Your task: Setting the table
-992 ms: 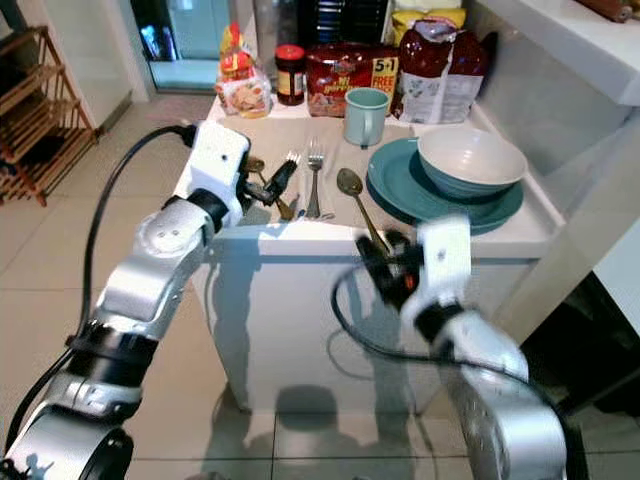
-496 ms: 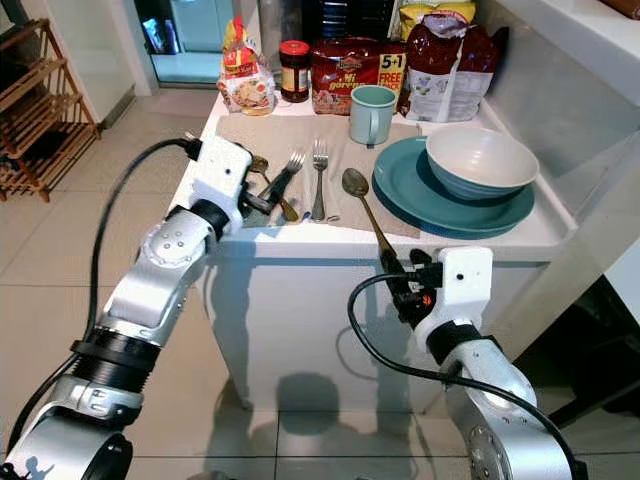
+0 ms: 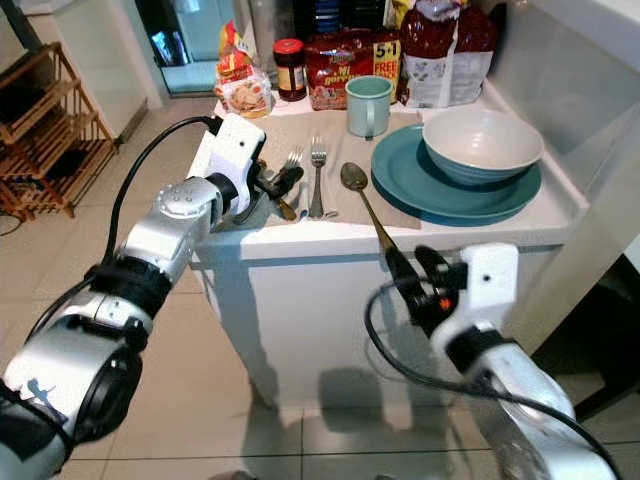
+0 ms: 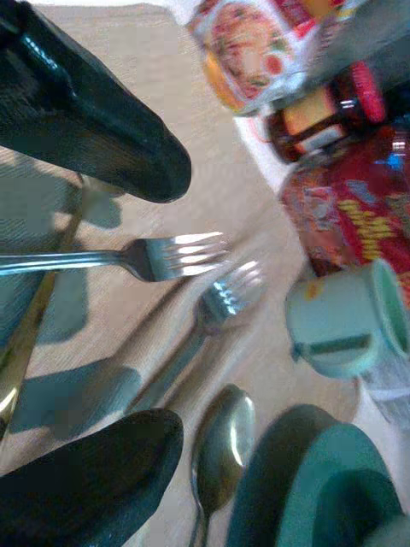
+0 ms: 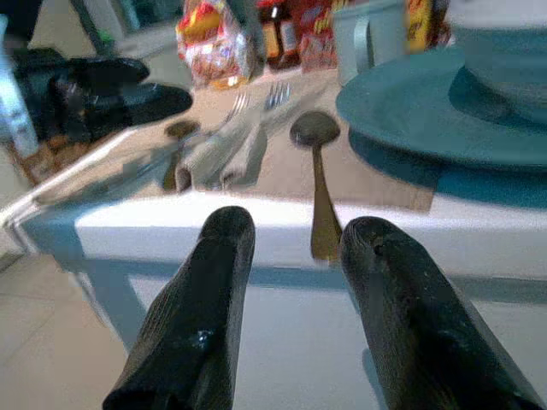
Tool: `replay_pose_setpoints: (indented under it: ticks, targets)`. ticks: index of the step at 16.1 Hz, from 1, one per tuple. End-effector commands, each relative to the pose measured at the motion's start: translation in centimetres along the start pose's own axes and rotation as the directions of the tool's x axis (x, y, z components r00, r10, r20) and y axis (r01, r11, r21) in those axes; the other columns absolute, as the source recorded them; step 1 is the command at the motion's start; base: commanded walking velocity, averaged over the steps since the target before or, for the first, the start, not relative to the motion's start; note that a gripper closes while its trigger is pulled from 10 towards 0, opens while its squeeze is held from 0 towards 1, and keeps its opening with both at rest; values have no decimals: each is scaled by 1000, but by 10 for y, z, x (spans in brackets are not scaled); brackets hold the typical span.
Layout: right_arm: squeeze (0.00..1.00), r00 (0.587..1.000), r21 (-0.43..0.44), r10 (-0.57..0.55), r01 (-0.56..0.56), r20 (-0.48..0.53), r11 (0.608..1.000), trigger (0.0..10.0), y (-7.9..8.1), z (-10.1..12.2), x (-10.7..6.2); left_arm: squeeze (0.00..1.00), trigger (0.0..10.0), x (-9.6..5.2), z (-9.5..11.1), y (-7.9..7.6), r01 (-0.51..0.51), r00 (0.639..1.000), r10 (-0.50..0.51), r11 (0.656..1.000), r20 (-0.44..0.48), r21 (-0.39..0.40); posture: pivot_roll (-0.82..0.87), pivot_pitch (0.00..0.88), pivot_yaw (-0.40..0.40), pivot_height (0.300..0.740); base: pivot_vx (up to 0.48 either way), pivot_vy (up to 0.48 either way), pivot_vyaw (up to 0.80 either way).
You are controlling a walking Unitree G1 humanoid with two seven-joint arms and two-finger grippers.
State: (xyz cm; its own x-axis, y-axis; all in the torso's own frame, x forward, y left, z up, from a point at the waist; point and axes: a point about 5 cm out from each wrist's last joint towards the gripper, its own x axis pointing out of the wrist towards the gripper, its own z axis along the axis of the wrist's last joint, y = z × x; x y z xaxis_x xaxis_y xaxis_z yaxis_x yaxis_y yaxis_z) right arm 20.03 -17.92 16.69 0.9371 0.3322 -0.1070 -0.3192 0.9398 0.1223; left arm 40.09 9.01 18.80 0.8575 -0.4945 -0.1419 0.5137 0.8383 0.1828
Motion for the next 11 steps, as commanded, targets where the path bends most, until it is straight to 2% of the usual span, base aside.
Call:
replay_pose_setpoints:
  ticks: [1,2,5,6,11]
  targets:
    - [0,999,-1,39,-39,-2,999,10000,5,4,-5,0,10000,0,4,6,-8,1000,8,999,4,-34,-209,79,144,740,0,0,0]
    - [0,999,-4,45,-45,-9,999,10000,5,3,-6,0,10000,1,3,7,-6,1000,6,999,-3,-46,-209,79,144,740,0,0,0]
    - [0,997,13,62,-61,-45,998,10000,7,6,-21,0,10000,1,2,17,-24,1000,26,969,4,-247,-258,108,156,740,0,0,0]
    - [0,996,8,63,-63,-56,998,10000,7,7,-24,0,10000,1,3,17,-9,1000,13,963,13,-269,-267,111,158,740,0,0,0]
    - [0,993,-31,64,-67,-97,997,10000,6,10,-31,0,10000,2,2,17,-28,1000,25,974,-16,-225,-301,117,150,740,0,0,0]
